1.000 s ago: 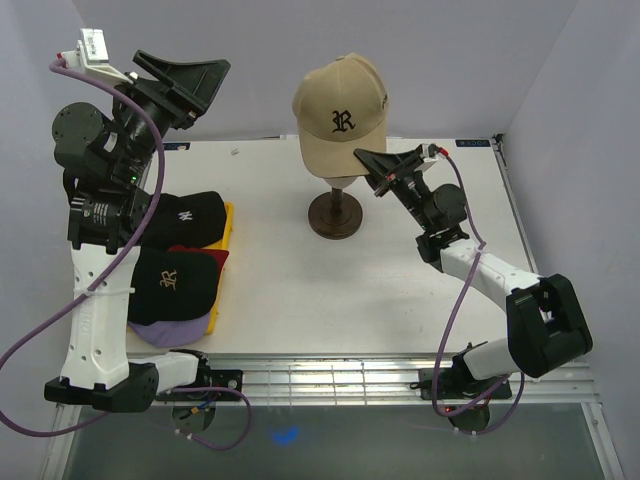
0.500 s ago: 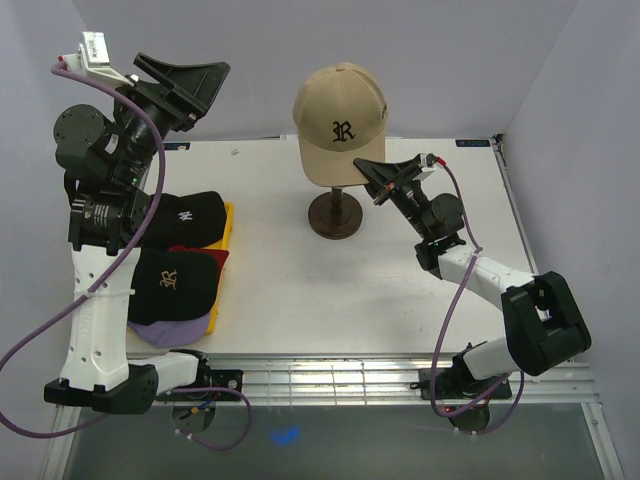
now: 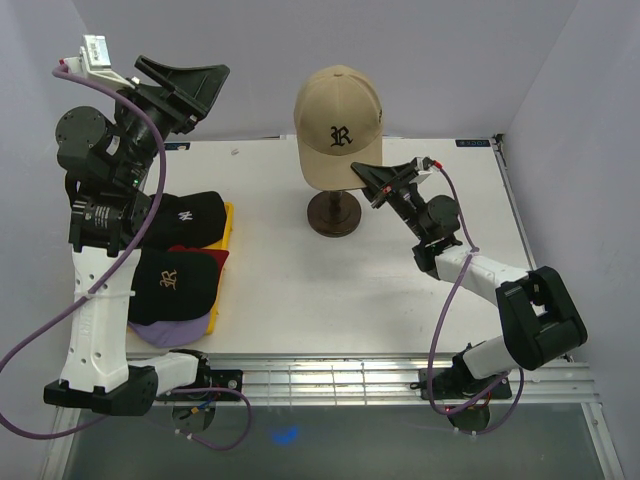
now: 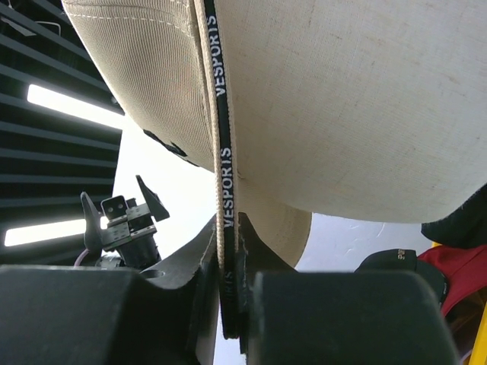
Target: Stack the hats
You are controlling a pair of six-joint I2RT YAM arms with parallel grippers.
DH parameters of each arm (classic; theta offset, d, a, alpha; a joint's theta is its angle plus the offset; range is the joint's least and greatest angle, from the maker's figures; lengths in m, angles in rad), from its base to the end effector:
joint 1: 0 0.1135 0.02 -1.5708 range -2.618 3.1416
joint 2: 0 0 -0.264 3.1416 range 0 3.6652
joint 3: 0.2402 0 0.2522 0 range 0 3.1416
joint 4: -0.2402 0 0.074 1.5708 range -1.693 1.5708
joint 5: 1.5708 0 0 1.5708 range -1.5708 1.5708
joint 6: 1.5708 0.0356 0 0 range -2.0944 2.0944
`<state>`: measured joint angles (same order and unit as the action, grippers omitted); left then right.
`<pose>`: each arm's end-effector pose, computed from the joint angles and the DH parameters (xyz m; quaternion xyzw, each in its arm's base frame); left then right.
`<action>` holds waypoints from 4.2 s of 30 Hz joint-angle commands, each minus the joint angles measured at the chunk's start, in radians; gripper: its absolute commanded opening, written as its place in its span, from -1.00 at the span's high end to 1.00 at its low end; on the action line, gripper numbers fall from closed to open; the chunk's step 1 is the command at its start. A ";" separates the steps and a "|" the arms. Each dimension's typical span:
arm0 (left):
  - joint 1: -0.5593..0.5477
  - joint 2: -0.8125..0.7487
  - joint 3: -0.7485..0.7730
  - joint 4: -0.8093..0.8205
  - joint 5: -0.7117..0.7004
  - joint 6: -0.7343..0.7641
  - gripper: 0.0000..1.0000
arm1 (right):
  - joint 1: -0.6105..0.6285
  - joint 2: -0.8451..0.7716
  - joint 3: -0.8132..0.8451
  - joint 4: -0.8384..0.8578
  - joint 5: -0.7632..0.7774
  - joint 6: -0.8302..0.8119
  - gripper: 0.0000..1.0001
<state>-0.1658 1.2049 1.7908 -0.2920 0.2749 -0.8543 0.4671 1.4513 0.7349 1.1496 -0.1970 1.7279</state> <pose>0.1958 -0.0426 0.5768 -0.0957 0.5928 -0.4596 0.6543 0.2750 0.1465 0.3057 0.2490 0.4818 0.7704 0.3350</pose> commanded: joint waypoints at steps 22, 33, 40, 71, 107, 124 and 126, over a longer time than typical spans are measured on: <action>0.003 -0.062 -0.060 0.002 -0.019 0.004 -0.66 | 0.002 -0.015 -0.037 -0.123 -0.007 -0.047 0.02; 0.005 -0.102 -0.119 -0.038 -0.049 0.021 -0.66 | 0.001 -0.092 -0.026 -0.237 -0.005 -0.119 -0.53; 0.005 -0.151 -0.226 -0.053 -0.062 0.043 -0.66 | 0.001 -0.158 -0.008 -0.297 -0.010 -0.185 -0.82; 0.005 -0.303 -0.428 -0.733 -0.835 0.081 -0.62 | 0.024 -0.615 -0.233 -0.915 -0.102 -0.723 -0.98; 0.229 -0.082 -0.410 -1.013 -1.088 -0.141 -0.77 | 0.027 -0.465 -0.362 -0.795 -0.349 -0.869 -1.00; 0.319 -0.125 -0.542 -1.105 -1.068 -0.226 -0.96 | 0.028 -0.508 -0.301 -1.048 -0.320 -0.981 -1.00; 0.322 -0.117 -0.556 -1.092 -1.054 -0.227 -0.96 | 0.028 -0.512 -0.290 -1.083 -0.314 -0.992 -1.00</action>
<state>0.1478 1.0840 1.2503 -1.3396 -0.7795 -1.0565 0.4915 0.9607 0.3882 0.1165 -0.5220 0.7769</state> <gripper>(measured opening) 0.976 0.998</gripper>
